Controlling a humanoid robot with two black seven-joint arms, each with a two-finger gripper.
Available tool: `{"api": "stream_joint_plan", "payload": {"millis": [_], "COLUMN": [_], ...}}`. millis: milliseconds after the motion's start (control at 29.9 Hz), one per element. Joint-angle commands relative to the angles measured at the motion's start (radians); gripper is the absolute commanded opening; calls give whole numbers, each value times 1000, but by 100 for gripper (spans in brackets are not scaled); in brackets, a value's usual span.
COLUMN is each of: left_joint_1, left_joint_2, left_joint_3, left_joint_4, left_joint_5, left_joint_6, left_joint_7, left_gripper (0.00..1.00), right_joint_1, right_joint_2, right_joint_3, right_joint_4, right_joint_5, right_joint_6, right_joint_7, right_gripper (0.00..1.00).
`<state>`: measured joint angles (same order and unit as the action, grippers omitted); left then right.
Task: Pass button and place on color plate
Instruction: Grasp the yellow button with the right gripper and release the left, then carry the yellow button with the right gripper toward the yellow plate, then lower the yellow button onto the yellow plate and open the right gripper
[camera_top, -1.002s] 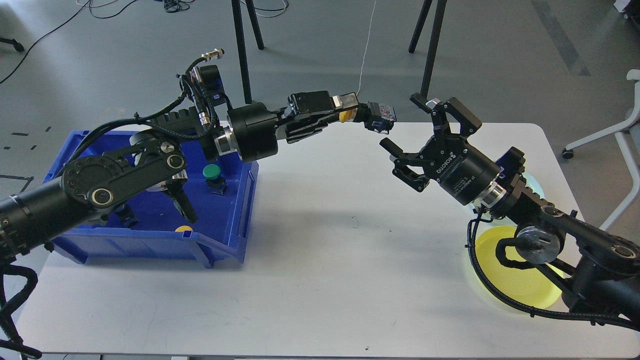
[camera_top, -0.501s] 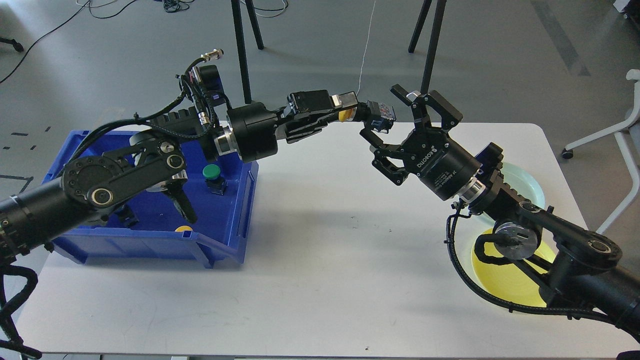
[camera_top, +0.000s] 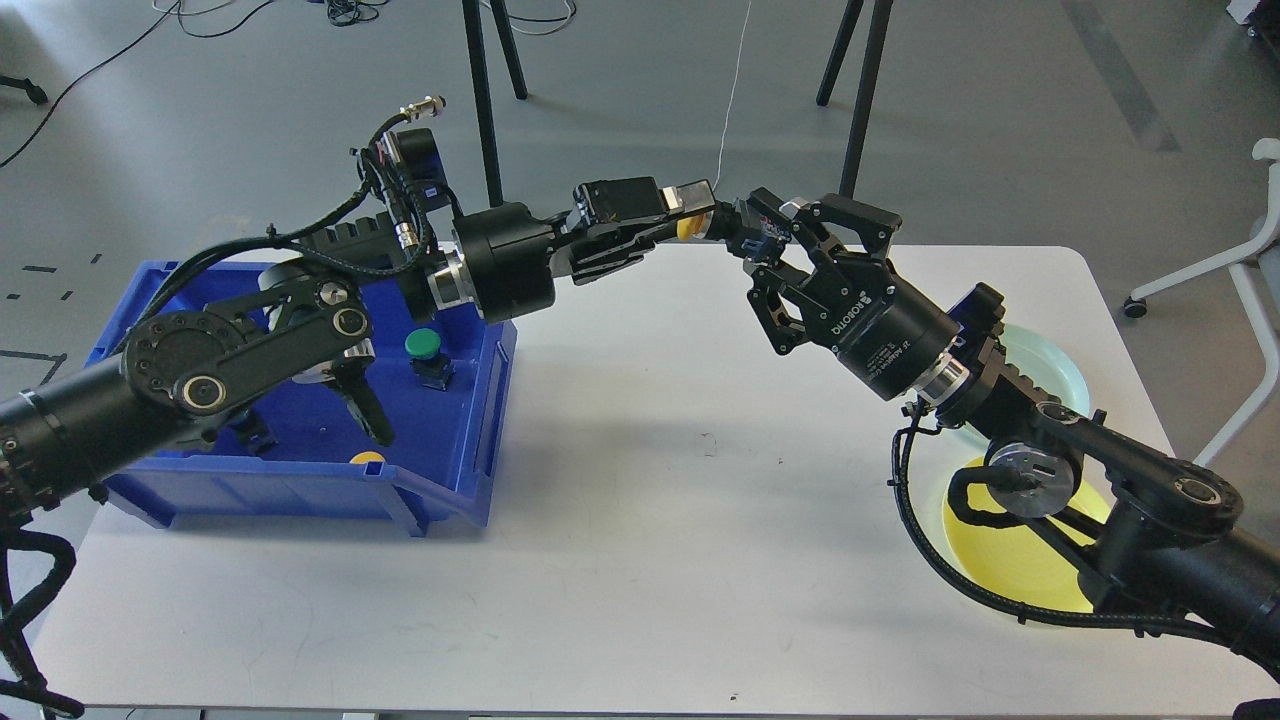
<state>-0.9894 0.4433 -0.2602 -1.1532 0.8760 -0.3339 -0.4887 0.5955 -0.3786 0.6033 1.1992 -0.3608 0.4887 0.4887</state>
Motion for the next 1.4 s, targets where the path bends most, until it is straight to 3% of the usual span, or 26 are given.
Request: {"api": "stream_joint_plan", "payload": {"millis": [0, 234, 334, 568, 768, 936, 1203, 1370], "left_joint_1": [-2, -8, -14, -34, -35, -20, 58, 60], "left_joint_2": [0, 23, 60, 237, 451, 522, 460, 381], "left_joint_3": [-1, -2, -5, 10, 16, 21, 78, 151], "left_joint_4": [-3, -8, -14, -6, 0, 38, 317, 473], "left_joint_5": [0, -2, -3, 11, 352, 706, 997, 995], "left_joint_6": [3, -1, -2, -2, -143, -146, -113, -77], "left_joint_7": [0, 0, 0, 0, 0, 0, 0, 0], "left_gripper": [28, 69, 75, 84, 89, 89, 89, 89], "right_joint_1": [0, -9, -26, -230, -477, -644, -752, -740], "right_joint_2": [-6, -46, -86, -294, -613, -804, -795, -744], "right_joint_3": [-4, 13, 33, 251, 345, 335, 268, 196], "right_joint_4": [0, 5, 13, 68, 210, 218, 151, 97], "right_joint_5": [2, 8, 11, -7, -127, -240, -448, -457], "right_joint_6": [0, 0, 0, 0, -250, -409, -605, -628], "right_joint_7": [0, 0, 0, 0, 0, 0, 0, 0], "right_gripper": [0, 0, 0, 0, 0, 0, 1, 1]}}
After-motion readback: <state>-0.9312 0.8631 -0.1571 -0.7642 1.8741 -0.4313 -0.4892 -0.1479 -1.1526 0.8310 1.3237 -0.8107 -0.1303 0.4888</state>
